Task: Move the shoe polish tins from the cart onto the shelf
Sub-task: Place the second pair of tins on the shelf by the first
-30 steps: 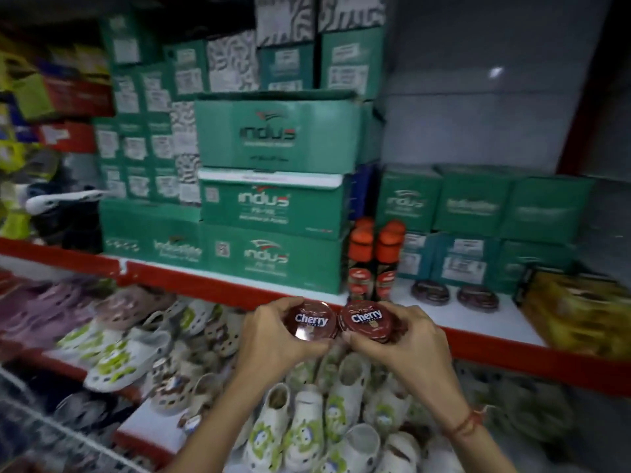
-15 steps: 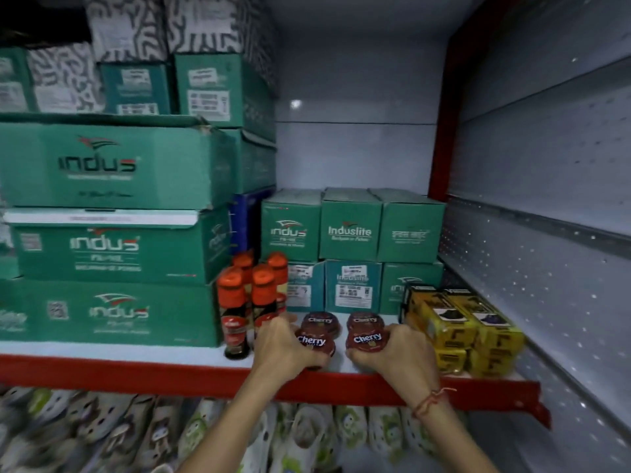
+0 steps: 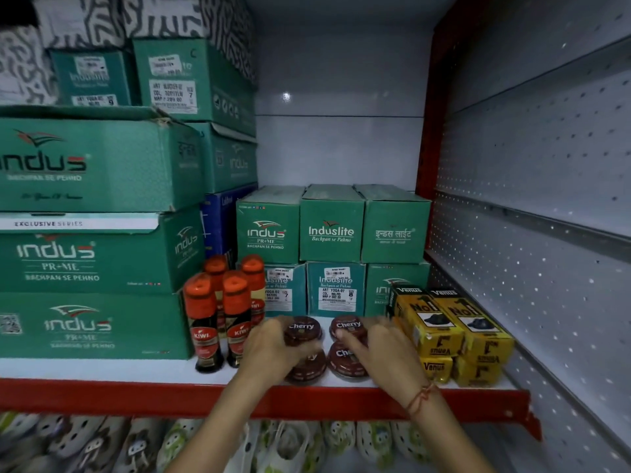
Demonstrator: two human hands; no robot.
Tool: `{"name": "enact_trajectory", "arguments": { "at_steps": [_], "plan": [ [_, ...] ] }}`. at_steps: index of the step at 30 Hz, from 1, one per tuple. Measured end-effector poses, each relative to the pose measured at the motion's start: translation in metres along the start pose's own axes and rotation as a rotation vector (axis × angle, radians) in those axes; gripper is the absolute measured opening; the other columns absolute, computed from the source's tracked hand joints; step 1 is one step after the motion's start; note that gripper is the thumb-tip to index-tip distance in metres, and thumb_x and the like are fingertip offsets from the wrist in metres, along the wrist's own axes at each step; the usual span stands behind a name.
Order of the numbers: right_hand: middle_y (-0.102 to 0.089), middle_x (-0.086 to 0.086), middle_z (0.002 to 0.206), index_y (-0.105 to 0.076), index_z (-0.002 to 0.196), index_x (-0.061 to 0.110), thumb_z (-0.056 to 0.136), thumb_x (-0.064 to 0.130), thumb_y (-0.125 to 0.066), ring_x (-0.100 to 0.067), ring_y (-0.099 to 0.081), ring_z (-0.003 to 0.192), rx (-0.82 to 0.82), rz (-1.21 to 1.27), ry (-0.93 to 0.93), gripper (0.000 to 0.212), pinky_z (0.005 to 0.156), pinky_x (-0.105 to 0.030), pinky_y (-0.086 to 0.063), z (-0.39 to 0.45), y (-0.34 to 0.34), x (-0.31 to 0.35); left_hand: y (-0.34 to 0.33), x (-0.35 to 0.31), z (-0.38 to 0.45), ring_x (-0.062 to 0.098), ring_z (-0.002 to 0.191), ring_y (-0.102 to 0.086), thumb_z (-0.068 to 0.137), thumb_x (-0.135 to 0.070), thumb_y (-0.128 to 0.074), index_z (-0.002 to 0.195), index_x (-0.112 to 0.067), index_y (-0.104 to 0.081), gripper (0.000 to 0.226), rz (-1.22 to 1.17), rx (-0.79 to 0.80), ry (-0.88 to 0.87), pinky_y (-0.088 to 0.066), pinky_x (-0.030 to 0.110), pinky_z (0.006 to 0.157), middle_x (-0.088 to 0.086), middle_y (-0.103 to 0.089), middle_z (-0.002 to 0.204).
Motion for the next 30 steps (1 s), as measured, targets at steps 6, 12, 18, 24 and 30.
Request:
{"name": "enact_trajectory", "arguments": {
  "at_steps": [6, 12, 18, 24, 30],
  "plan": [
    [-0.003, -0.012, 0.161, -0.010, 0.148, 0.005, 0.102, 0.035, -0.020, -0.024, 0.000, 0.149, 0.330, -0.137, 0.130, 0.056, 0.120, -0.040, -0.006, 0.019, -0.040, 0.012, -0.037, -0.011, 0.021, 0.027, 0.145, -0.020, 0.100, -0.032, -0.024, 0.142, -0.006, -0.031, 0.050, 0.319, 0.153, -0.155, -0.018, 0.041, 0.118, 0.014, -0.021, 0.157],
    [0.009, -0.008, 0.161, 0.002, 0.149, 0.011, 0.101, 0.043, -0.012, -0.020, 0.011, 0.148, 0.448, -0.187, 0.136, 0.060, 0.120, -0.039, 0.003, 0.029, -0.066, 0.003, -0.071, 0.013, 0.033, 0.016, 0.145, 0.017, 0.099, -0.042, -0.013, 0.148, -0.011, 0.006, 0.061, 0.461, 0.380, -0.170, 0.008, 0.041, 0.118, 0.006, 0.016, 0.159],
    [0.013, -0.003, 0.161, 0.005, 0.149, 0.016, 0.100, 0.046, -0.011, -0.014, 0.014, 0.147, 0.482, -0.217, 0.166, 0.060, 0.120, -0.040, 0.006, 0.028, -0.068, 0.001, -0.074, 0.017, 0.034, 0.013, 0.143, 0.024, 0.097, -0.049, -0.010, 0.147, -0.015, 0.014, 0.065, 0.515, 0.445, -0.199, 0.012, 0.050, 0.118, 0.001, 0.024, 0.156],
    [0.013, -0.004, 0.160, 0.007, 0.149, 0.014, 0.097, 0.053, -0.010, -0.014, 0.014, 0.147, 0.445, -0.172, 0.130, 0.067, 0.121, -0.039, 0.005, 0.019, -0.056, 0.004, -0.065, 0.014, 0.027, 0.011, 0.141, 0.026, 0.094, -0.055, -0.011, 0.146, -0.017, 0.017, 0.070, 0.467, 0.389, -0.229, 0.014, 0.048, 0.118, -0.001, 0.028, 0.154],
    [0.002, -0.007, 0.161, -0.005, 0.149, 0.008, 0.102, 0.037, -0.018, -0.017, 0.002, 0.148, 0.431, -0.112, 0.132, 0.057, 0.117, -0.027, -0.001, -0.024, -0.037, 0.014, -0.045, 0.007, -0.005, 0.019, 0.148, 0.003, 0.093, -0.050, -0.037, 0.149, -0.011, -0.005, 0.075, 0.375, 0.328, -0.223, -0.004, 0.037, 0.120, 0.007, 0.002, 0.160]
  ]
}}
Point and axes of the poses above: each hand's wrist, its own z-axis towards the middle knuckle, its own y-axis out of the back of the hand, x = y × z, the point moved 10 cm from there along z, towards the middle knuckle
